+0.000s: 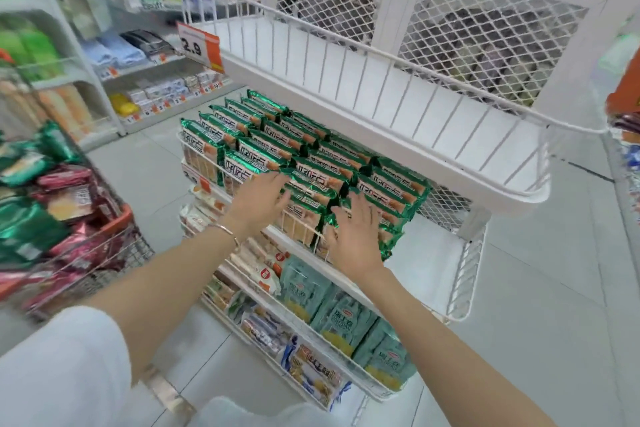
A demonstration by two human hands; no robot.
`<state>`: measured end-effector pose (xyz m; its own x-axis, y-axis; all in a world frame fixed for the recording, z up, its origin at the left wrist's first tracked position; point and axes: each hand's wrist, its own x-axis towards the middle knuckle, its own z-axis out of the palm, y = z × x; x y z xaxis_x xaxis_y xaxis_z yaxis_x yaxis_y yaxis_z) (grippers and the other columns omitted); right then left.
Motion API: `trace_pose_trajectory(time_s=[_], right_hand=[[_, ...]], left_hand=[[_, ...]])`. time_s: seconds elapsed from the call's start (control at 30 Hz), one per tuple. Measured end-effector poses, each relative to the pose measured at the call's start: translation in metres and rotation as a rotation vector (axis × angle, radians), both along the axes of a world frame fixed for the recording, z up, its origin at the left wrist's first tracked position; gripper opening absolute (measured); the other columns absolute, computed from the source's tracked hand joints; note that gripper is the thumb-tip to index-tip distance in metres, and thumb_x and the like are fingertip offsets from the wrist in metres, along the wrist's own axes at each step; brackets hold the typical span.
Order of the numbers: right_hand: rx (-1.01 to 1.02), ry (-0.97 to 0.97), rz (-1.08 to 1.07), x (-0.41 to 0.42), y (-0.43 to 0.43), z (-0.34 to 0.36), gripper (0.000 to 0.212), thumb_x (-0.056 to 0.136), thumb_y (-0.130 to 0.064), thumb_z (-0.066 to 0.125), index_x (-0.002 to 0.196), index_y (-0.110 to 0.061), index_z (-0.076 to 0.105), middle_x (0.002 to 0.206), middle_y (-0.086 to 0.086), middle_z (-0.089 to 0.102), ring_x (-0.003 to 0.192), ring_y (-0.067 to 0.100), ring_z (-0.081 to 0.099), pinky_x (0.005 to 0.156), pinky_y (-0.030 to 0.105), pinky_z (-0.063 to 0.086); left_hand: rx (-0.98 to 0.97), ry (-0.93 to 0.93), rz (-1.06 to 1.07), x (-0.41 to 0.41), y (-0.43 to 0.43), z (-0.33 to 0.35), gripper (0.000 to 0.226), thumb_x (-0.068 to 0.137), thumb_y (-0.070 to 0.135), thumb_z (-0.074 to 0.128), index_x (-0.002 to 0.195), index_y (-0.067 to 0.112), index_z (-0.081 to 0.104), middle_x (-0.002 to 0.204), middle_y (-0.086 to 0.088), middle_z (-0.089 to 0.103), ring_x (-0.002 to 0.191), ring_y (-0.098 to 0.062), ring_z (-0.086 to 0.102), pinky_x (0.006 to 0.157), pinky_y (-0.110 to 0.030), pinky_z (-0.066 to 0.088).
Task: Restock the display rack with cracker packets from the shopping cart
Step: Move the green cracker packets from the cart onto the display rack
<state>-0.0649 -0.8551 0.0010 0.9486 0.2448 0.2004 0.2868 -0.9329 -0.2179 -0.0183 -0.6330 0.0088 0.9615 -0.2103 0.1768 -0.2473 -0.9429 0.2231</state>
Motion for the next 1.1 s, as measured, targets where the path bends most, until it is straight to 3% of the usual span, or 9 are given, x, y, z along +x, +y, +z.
trace_pose_trajectory(time_s=[0.13,0.33,0.43,0.5,0.63,0.73,0.87,1.1], right_hand=[[-0.039,0.081,0.127,-0.001,0.058,-0.006,0.043,0.107,-0.034,0.032,0.14,-0.014,0.051,0.165,0.019,0.01,0.154,0.033,0.001,0.124,0.051,-0.006],[-0.153,0.124,0.302,0.01,0.162,-0.02,0.049,0.106,-0.037,0.03,0.148,-0.015,0.042,0.166,0.015,0.002,0.153,0.032,-0.007,0.122,0.051,-0.011],[-0.137,0.167,0.378,0.013,0.225,-0.026,0.048,0.106,-0.035,0.03,0.147,-0.015,0.043,0.166,0.016,0.01,0.154,0.032,-0.001,0.122,0.053,-0.008],[-0.109,0.186,0.435,0.014,0.267,-0.03,0.045,0.106,-0.035,0.032,0.142,-0.014,0.048,0.164,0.016,0.016,0.153,0.031,0.005,0.123,0.053,-0.006],[-0.136,0.215,0.534,0.015,0.351,-0.039,0.045,0.106,-0.035,0.032,0.144,-0.016,0.046,0.162,0.016,0.02,0.152,0.03,0.008,0.121,0.049,-0.008],[-0.138,0.24,0.596,0.016,0.41,-0.043,0.045,0.106,-0.035,0.033,0.145,-0.015,0.045,0.161,0.016,0.021,0.151,0.03,0.012,0.121,0.051,0.0],[-0.15,0.292,0.692,0.022,0.476,-0.047,0.044,0.106,-0.034,0.034,0.142,-0.015,0.048,0.161,0.018,0.023,0.151,0.03,0.013,0.122,0.051,0.002],[-0.226,0.317,0.825,0.065,0.574,-0.073,0.046,0.105,-0.039,0.036,0.141,-0.016,0.051,0.157,0.013,0.032,0.148,0.028,0.023,0.122,0.05,0.011]], left_hand=[[-0.114,0.059,0.164,-0.023,0.073,-0.01,0.038,0.105,0.034,0.038,0.129,0.013,0.058,0.124,-0.006,0.065,0.105,-0.024,0.065,0.088,-0.04,0.056],[-0.169,0.175,0.458,-0.071,0.199,-0.032,0.04,0.105,0.034,0.041,0.137,0.012,0.053,0.133,-0.011,0.061,0.12,-0.032,0.059,0.097,-0.042,0.048],[-0.189,0.21,0.559,-0.095,0.259,-0.036,0.03,0.105,0.035,0.037,0.105,0.015,0.059,0.101,-0.007,0.066,0.092,-0.033,0.065,0.068,-0.037,0.045],[-0.195,0.221,0.624,-0.109,0.297,-0.036,0.03,0.104,0.035,0.037,0.091,0.015,0.056,0.087,-0.004,0.061,0.08,-0.029,0.064,0.059,-0.035,0.039],[-0.171,0.225,0.724,-0.133,0.366,-0.037,0.032,0.104,0.036,0.035,0.089,0.016,0.056,0.086,-0.002,0.06,0.073,-0.023,0.061,0.066,-0.038,0.052],[-0.215,0.226,0.8,-0.146,0.406,-0.04,0.034,0.104,0.033,0.037,0.084,0.012,0.054,0.077,-0.004,0.059,0.066,-0.023,0.057,0.059,-0.036,0.046],[-0.257,0.265,0.889,-0.155,0.452,-0.051,0.036,0.105,0.037,0.034,0.086,0.015,0.056,0.081,-0.003,0.062,0.072,-0.022,0.061,0.07,-0.041,0.054],[-0.328,0.279,1.019,-0.144,0.521,-0.074,0.039,0.106,0.035,0.033,0.076,0.016,0.049,0.072,-0.002,0.057,0.059,-0.017,0.049,0.061,-0.037,0.049]])
